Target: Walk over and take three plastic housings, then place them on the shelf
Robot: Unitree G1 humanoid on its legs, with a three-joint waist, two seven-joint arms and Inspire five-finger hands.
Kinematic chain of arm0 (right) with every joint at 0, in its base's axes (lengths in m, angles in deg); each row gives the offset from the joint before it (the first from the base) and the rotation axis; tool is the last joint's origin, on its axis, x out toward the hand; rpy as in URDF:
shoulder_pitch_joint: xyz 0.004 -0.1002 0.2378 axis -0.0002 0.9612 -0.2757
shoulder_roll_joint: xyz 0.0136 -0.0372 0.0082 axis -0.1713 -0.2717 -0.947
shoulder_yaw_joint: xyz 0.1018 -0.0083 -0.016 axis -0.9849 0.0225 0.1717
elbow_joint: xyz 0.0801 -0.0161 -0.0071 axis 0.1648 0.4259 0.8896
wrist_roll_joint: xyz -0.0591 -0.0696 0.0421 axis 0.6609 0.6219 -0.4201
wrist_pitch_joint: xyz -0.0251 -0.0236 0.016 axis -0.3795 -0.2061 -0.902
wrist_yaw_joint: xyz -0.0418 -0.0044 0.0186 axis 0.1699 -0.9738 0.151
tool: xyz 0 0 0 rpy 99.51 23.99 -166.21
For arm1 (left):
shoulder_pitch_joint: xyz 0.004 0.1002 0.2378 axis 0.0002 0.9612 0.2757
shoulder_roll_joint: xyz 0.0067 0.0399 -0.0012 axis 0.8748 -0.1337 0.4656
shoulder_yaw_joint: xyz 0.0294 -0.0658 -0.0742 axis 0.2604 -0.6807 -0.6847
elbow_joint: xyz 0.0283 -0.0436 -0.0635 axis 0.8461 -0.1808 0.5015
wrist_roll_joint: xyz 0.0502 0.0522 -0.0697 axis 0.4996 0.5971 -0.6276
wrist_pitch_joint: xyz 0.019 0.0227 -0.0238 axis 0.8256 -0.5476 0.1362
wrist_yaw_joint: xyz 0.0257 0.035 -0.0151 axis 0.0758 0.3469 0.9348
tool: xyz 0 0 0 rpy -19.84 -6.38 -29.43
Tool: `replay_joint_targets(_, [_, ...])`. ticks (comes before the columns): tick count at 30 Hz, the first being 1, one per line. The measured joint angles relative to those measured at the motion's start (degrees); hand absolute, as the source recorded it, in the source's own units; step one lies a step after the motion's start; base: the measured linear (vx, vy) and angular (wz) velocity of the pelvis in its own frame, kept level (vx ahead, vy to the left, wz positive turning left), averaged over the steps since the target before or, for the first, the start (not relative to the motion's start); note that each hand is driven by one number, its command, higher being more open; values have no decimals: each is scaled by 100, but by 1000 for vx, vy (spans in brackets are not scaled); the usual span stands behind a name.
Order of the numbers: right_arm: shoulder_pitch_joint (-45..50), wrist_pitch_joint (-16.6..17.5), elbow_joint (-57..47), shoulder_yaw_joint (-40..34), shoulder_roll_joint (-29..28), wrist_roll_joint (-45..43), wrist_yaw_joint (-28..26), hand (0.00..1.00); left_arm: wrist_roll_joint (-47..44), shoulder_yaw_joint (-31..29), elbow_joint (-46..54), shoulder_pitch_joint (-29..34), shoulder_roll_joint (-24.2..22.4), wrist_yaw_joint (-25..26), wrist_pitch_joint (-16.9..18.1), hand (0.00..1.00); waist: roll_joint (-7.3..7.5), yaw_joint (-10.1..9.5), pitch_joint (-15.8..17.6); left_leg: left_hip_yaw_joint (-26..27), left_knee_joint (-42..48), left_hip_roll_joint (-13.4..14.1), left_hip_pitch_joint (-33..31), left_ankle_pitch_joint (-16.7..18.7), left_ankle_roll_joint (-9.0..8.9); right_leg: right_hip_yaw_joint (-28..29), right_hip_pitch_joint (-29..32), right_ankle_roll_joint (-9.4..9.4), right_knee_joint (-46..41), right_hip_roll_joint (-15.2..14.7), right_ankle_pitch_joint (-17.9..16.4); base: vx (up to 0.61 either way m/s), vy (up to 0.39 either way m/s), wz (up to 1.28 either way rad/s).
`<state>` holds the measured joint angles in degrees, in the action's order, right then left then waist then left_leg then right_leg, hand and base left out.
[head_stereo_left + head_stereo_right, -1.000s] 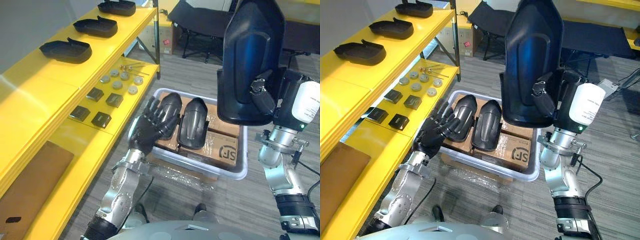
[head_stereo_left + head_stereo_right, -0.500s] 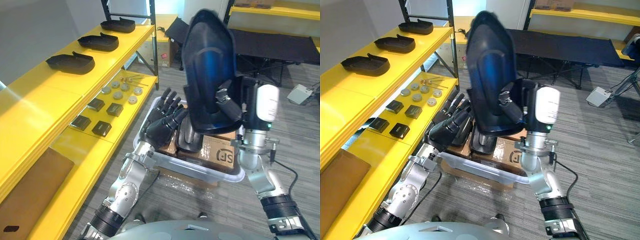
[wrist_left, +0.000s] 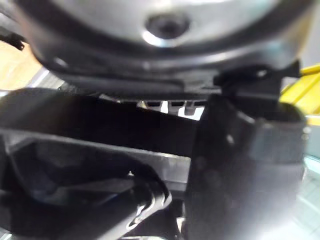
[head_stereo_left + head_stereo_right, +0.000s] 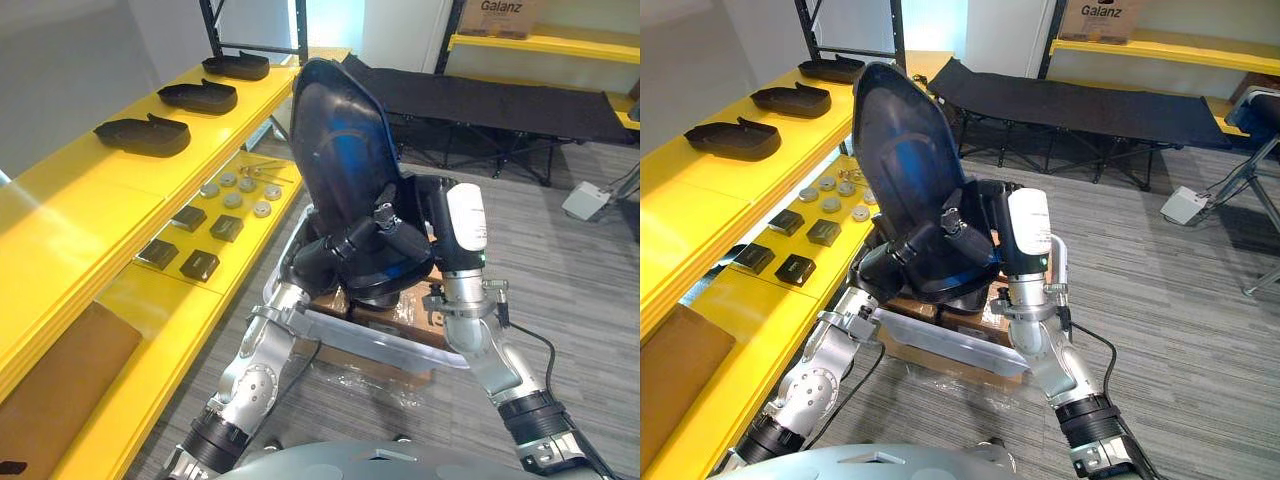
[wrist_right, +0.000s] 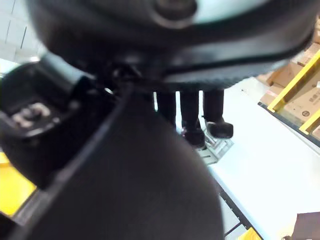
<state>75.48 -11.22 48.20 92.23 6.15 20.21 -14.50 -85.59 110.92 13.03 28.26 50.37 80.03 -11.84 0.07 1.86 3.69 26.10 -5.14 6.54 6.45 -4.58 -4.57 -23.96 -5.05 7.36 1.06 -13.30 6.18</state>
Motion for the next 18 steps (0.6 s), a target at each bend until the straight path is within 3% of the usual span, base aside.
replay_joint_targets(9, [305,-1,176,24,-162,-445,-569,0,52,51,-193,7,0,329,-230,0,49,-1,-124,2,-1,1,-10,-20,-7,1,11,-24,21,35,5,0,0,0])
replay_joint_targets(18, [508,32,174,228,-334,-387,-352,0,580,32,-478,20,-54,549,-179,0,48,-20,-180,-2,-1,13,-18,-24,-14,0,18,-51,27,51,-12,0,0,0])
